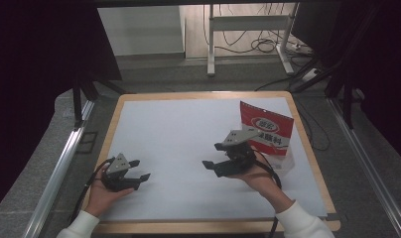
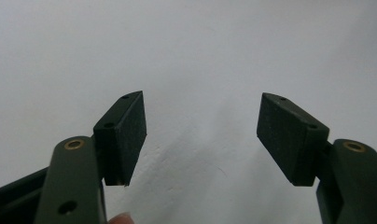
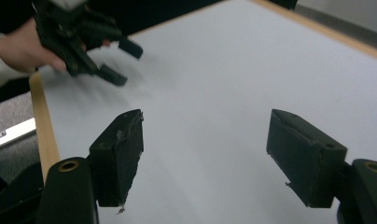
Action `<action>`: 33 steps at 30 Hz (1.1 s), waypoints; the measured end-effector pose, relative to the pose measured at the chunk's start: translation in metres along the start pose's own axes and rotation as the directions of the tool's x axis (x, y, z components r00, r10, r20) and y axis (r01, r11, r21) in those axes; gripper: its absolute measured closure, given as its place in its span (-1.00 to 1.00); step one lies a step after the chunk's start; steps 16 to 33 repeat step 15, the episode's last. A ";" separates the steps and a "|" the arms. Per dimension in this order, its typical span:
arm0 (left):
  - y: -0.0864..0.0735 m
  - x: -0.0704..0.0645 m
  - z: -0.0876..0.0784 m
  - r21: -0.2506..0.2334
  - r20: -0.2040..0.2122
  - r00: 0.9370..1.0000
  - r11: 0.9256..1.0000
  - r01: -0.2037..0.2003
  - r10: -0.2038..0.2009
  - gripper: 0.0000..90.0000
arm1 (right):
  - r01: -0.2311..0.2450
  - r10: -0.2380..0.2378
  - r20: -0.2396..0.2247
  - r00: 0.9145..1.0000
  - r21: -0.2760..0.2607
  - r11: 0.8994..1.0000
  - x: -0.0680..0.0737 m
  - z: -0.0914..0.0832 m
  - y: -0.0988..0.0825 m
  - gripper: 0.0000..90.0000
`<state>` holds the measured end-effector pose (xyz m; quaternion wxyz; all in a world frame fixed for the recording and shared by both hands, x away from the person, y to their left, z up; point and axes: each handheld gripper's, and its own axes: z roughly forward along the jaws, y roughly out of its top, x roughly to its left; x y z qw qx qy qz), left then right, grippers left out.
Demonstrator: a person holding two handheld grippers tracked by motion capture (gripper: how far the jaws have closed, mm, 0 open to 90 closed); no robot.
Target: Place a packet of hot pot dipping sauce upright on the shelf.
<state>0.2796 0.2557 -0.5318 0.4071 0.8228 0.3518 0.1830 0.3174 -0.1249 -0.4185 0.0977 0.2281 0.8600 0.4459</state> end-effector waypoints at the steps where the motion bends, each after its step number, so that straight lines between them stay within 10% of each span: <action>1: 0.000 0.000 -0.001 -0.002 -0.002 1.000 1.000 0.000 0.000 -0.28 | -0.002 0.002 0.004 1.000 0.004 1.000 0.000 0.003 -0.004 -0.41; 33: -0.001 -0.001 0.001 -0.010 -0.010 1.000 1.000 -0.005 0.005 -0.32 | -0.046 0.045 0.032 0.998 0.032 0.998 0.000 0.023 -0.029 -0.46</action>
